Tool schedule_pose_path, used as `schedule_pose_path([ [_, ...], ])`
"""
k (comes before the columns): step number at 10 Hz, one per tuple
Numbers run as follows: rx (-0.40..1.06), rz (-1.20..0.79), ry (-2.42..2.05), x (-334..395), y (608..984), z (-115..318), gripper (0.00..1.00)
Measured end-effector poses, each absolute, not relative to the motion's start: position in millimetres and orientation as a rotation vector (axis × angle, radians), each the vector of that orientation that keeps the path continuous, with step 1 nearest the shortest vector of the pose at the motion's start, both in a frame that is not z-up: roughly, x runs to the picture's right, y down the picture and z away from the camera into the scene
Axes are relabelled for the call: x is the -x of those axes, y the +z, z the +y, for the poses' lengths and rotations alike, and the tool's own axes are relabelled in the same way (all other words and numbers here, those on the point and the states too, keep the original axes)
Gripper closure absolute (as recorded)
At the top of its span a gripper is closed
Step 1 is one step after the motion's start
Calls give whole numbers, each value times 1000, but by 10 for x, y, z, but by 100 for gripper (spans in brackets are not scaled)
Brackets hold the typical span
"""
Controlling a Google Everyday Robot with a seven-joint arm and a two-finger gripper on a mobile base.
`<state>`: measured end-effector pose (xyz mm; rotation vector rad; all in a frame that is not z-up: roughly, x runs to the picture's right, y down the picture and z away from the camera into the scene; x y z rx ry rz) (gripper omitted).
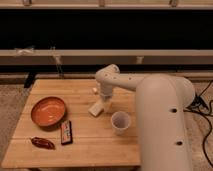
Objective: Wipe the white sponge on the table
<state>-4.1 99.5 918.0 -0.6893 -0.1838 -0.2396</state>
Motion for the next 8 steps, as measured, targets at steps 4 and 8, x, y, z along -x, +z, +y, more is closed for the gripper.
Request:
schedule_pose_path([
  [4, 698, -185, -241, 41, 9176, 1025, 73],
  [8, 701, -188, -235, 62, 9130, 1045, 79],
])
